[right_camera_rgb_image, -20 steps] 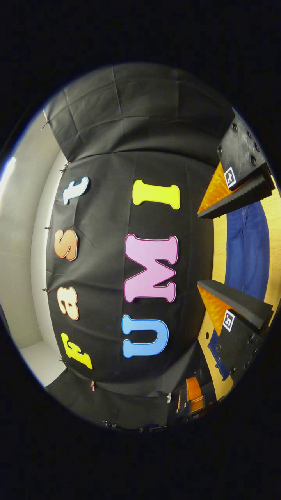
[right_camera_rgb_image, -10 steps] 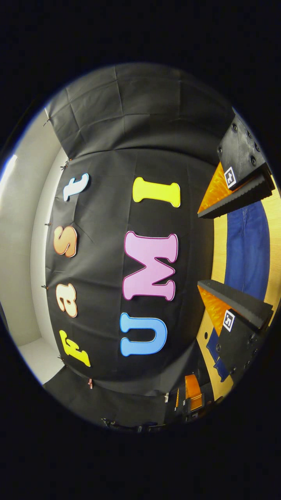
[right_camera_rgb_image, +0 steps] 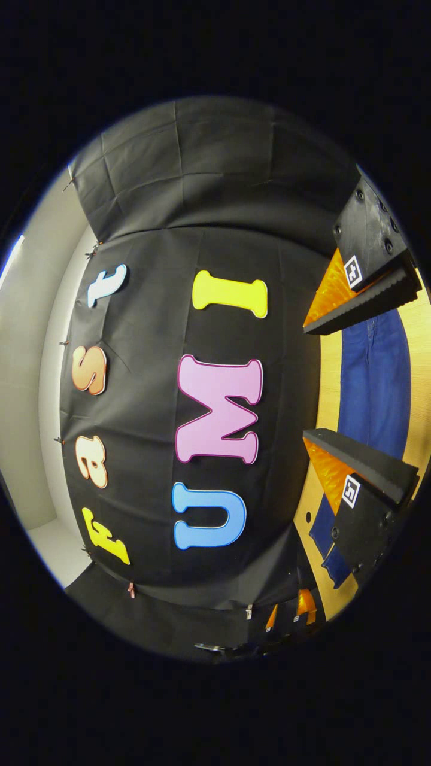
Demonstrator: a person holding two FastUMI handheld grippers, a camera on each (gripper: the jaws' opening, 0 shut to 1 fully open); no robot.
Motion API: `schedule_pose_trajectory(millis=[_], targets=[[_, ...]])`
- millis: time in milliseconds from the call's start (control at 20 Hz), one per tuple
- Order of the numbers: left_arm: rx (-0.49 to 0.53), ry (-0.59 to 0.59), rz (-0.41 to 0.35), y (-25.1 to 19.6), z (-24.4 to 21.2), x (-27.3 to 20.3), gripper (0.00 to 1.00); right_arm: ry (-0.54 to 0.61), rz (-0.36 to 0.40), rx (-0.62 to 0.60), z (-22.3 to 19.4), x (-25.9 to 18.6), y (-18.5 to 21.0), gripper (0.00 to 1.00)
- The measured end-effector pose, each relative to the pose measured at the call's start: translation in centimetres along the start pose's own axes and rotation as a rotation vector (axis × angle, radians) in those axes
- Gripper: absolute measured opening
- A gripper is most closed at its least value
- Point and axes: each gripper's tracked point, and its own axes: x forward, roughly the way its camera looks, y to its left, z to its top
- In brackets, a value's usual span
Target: Grasp the waist and the cuffs of the jeans and fold them to make the two legs overlap; first hold the waist and fold one-third of the jeans toward the cuffs, then hold the cuffs and fold the remaining one-third in the same direction to finish folding.
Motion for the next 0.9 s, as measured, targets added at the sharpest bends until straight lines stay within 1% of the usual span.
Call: schedule_pose_trajectory(millis=[100,200,300,450,550,650,700,750,800,850,900], targets=[[0.179,0.099,-0.063,1.7,-4.8,0.8,0.98,0.011,-0.005,-0.015,-0.6,0.1,-0.3,0.96],[0.338,0.231,-0.120,3.5,-10.9,1.6,0.98,0.025,-0.016,-0.035,-1.2,0.2,-0.6,0.97],[0.462,0.345,-0.195,4.5,-16.9,1.9,0.98,0.055,-0.028,-0.038,-2.2,0.2,-1.1,0.96],[0.666,0.459,-0.338,4.4,-22.8,2.4,0.98,0.092,-0.031,-0.041,-4.2,0.2,-1.5,0.96],[0.763,0.515,-0.409,3.9,-26.3,2.8,0.97,0.115,-0.036,-0.068,-5.6,0.0,-1.9,0.96],[0.821,0.541,-0.441,4.3,-28.3,3.3,0.97,0.130,-0.043,-0.084,-6.6,0.1,-2.4,0.97],[0.841,0.543,-0.444,4.3,-28.8,3.7,0.97,0.133,-0.052,-0.091,-6.9,0.1,-2.8,0.96],[0.869,0.521,-0.441,4.2,-28.4,4.6,0.96,0.139,-0.060,-0.099,-7.4,0.3,-3.3,0.96],[0.899,0.496,-0.441,4.1,-28.0,5.6,0.90,0.147,-0.068,-0.110,-8.0,0.4,-3.8,0.96],[0.916,0.485,-0.443,4.1,-27.9,6.4,0.87,0.154,-0.077,-0.123,-8.5,0.6,-4.4,0.96],[0.934,0.470,-0.451,3.8,-27.5,7.2,0.87,0.160,-0.084,-0.137,-8.9,0.9,-4.9,0.96]])
